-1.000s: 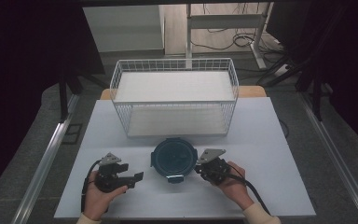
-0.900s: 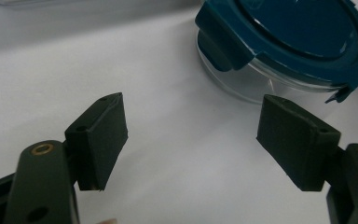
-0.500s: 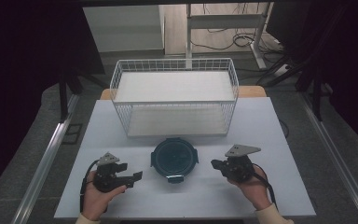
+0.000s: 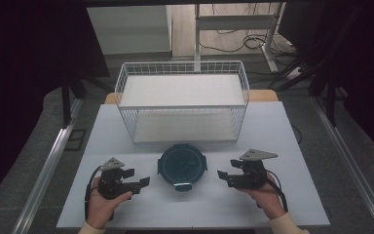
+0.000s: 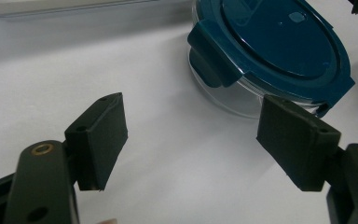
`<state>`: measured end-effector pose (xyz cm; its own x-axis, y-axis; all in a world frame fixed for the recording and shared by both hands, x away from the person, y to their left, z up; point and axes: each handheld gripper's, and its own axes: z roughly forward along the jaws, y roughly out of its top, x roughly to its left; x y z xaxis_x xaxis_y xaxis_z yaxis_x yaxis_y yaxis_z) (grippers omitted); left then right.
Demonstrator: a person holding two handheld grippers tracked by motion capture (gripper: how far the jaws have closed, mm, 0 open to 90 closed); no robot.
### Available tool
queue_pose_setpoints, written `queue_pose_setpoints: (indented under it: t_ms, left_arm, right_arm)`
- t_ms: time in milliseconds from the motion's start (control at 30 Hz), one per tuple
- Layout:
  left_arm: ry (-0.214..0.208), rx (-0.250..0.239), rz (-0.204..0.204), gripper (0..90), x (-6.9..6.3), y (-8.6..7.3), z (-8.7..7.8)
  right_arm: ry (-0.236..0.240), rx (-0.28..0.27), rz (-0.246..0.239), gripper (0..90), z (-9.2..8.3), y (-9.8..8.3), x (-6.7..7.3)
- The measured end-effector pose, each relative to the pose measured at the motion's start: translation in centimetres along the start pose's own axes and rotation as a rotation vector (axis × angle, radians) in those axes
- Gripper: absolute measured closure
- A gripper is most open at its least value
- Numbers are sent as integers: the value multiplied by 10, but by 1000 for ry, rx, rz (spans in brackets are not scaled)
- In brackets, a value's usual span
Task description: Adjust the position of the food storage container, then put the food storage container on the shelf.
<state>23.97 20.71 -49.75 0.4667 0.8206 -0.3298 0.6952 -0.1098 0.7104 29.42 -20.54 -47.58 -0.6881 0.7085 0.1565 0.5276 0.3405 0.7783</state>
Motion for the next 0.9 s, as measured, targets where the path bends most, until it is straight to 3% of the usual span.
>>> queue_pose_setpoints:
  t_ms: [267, 367, 567, 667, 900]
  left_arm:
    - [7, -7, 3, 231, -2, 2, 0]
    - [-14, -7, 1, 225, -3, 3, 2]
    - [-29, -3, -14, 205, -6, 5, 4]
    - [-47, -14, -33, 199, -8, 10, 3]
    - [-53, -32, -40, 197, -8, 17, 1]
  right_arm:
    - [-6, 11, 37, 244, 0, -1, -4]
    - [49, -1, 93, 227, -1, 1, -4]
    - [86, 5, 156, 210, 1, 5, -2]
    - [98, 26, 161, 212, 3, 11, 2]
    - [95, 19, 147, 213, 6, 24, 8]
